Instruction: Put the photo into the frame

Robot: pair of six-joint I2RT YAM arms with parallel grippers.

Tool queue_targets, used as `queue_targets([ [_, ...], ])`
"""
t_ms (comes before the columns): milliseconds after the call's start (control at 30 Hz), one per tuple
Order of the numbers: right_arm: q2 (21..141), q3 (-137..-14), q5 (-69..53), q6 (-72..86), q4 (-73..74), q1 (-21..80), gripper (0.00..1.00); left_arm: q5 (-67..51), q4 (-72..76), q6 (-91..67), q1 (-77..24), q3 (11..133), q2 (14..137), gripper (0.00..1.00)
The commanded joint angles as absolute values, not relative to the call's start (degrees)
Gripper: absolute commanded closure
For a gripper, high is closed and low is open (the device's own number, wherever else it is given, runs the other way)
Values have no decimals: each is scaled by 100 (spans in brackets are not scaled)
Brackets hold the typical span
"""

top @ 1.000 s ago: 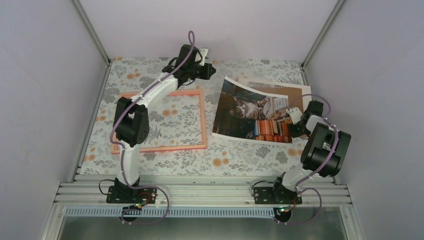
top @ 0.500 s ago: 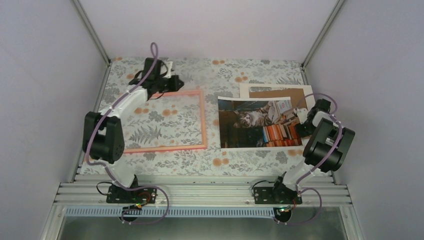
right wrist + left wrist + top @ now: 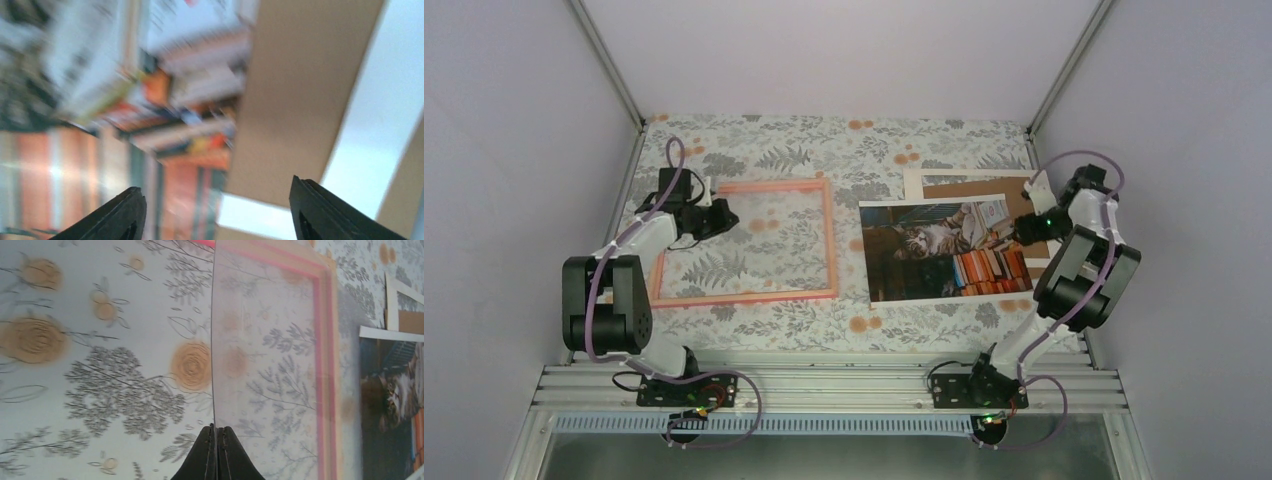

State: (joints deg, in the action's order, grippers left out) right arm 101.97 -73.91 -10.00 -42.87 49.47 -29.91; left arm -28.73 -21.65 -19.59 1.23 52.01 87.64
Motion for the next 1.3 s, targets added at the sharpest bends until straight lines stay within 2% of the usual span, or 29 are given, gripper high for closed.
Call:
queue_targets([
  [0,10030,-7889,-2620,-3969,5550,-2353,25,-2768,-2289,-1586,379,5281,8802,98],
  [200,10086,-8313,-3797,-3336,5333,-1225,19,-2900,-2702,-688,483,5850,9023,98],
  [400,10640,-8741,-4512,-2758,4776,-344,15,-3262,-2738,249,480,5910,8574,98],
  [600,11245,-9006,-4632,-2521,4694,403,23,-3503,-2836,-55,483,5846,9173,96],
  [733,11254,-8590,-4628,-2430,4491,921,30,-3625,-2730,-131,492,5849,9355,95],
  [1000,11578,-7751,-3984,-2245,3839,1642,40,-3927,-3446,586,501,6385,10166,93],
  [1033,11632,-7697,-3825,-2271,3811,1648,41,-4032,-3575,740,502,6503,10274,90],
  [1200,11798,-7411,-3197,-2544,3661,1644,42,-4653,-4297,1648,505,7221,10835,60],
  [1267,11868,-7395,-3091,-2623,3663,1644,43,-4835,-4644,2006,499,7539,11129,55],
])
